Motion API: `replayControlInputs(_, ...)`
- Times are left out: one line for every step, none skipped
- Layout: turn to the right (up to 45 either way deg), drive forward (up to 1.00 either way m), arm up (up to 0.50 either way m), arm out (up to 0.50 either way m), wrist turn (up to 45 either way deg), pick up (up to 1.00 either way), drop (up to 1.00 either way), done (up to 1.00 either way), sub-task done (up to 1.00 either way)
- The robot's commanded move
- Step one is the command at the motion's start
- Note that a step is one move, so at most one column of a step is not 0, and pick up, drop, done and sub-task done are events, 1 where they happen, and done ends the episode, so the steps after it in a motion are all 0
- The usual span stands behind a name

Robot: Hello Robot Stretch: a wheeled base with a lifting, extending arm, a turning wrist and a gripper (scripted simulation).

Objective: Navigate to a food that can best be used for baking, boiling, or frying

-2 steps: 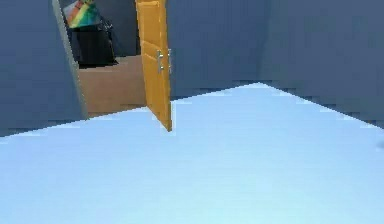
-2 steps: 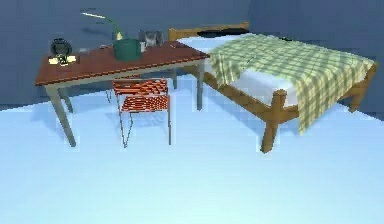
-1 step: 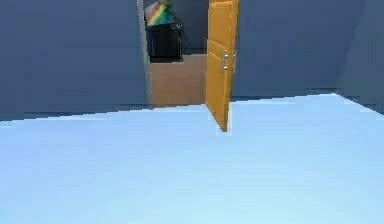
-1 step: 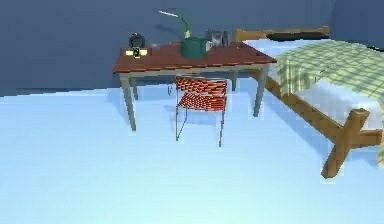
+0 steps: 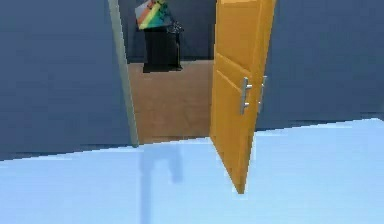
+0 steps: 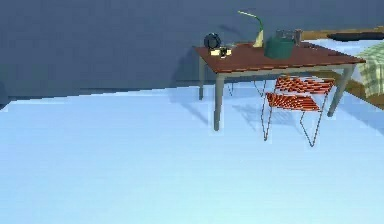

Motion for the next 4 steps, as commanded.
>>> replayControlInputs(0.0,1.0,0.0,0.0,0.0,0.0,0.0,0.0,0.0)
replayControlInputs(0.0,1.0,0.0,0.0,0.0,0.0,0.0,0.0,0.0)
replayControlInputs(-9.0,0.0,0.0,0.0,0.0,0.0,0.0,0.0,0.0)
replayControlInputs(0.0,0.35,0.0,0.0,0.0,0.0,0.0,0.0,0.0)
